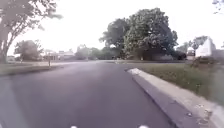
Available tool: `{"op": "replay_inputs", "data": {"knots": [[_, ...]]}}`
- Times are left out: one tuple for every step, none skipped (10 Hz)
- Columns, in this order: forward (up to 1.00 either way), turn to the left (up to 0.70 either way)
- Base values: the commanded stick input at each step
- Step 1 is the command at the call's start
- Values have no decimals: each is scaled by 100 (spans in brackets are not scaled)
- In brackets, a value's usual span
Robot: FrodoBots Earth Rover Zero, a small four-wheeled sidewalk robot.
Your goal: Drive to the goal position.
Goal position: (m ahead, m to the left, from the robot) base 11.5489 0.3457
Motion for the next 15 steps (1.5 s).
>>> {"op": "replay_inputs", "data": {"knots": [[100, -35], [100, -8], [100, 0], [100, 0], [100, 0], [100, 0], [100, -3], [100, -7], [100, -27], [100, -18], [100, 0], [100, 0], [100, 0], [100, 0], [100, 0]]}}
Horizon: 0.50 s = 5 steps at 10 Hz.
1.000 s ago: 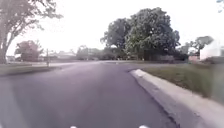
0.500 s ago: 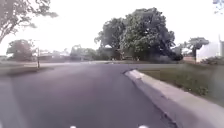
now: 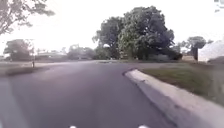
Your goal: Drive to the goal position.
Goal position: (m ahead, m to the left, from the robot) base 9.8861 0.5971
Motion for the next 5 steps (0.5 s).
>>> {"op": "replay_inputs", "data": {"knots": [[100, 0], [100, 0], [100, 0], [100, 0], [100, 0]]}}
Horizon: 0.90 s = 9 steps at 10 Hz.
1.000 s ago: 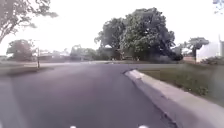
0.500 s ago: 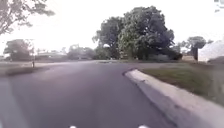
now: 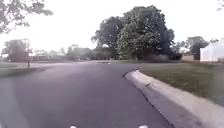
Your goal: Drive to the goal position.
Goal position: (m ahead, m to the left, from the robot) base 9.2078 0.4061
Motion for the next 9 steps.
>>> {"op": "replay_inputs", "data": {"knots": [[100, 0], [100, 0], [100, 0], [100, 0], [100, 0], [100, 0], [100, 0], [100, 0], [100, 0]]}}
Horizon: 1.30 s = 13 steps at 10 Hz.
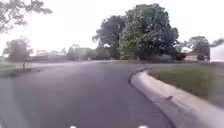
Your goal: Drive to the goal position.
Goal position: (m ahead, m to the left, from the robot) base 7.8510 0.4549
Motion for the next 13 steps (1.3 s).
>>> {"op": "replay_inputs", "data": {"knots": [[100, 0], [100, 0], [100, 0], [100, 0], [100, 0], [100, 0], [100, 0], [100, 0], [100, 0], [100, 0], [100, 0], [100, 0], [100, 0]]}}
